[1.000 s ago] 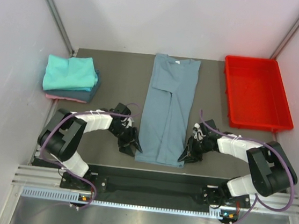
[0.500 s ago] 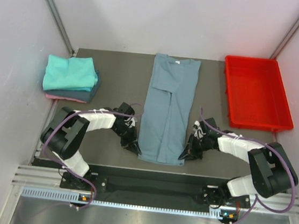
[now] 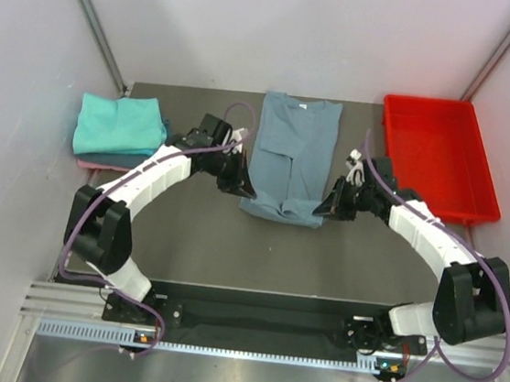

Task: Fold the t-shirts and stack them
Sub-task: Fold the tshirt

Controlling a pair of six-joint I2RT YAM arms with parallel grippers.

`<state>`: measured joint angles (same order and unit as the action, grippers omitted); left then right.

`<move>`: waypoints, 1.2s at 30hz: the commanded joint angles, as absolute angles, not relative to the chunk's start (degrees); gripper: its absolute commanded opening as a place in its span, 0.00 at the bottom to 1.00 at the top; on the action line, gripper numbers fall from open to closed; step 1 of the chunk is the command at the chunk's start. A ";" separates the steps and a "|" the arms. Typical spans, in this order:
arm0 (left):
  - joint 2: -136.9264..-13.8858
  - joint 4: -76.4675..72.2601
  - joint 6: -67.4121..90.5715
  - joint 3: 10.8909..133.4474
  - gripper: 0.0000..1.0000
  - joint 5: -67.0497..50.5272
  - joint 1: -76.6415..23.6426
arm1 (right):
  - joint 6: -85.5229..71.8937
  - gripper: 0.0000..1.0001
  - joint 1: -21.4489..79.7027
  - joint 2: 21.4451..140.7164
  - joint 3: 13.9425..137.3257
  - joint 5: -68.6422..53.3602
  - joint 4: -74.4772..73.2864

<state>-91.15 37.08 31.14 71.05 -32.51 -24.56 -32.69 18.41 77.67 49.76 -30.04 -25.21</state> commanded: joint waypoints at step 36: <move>-131.57 33.23 24.35 116.71 0.00 -33.22 -15.56 | -26.45 0.00 10.28 118.99 92.81 -29.44 -17.41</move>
<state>-130.54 36.18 25.93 113.16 -34.57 -16.03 -27.03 10.72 117.80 88.84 -28.77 -21.74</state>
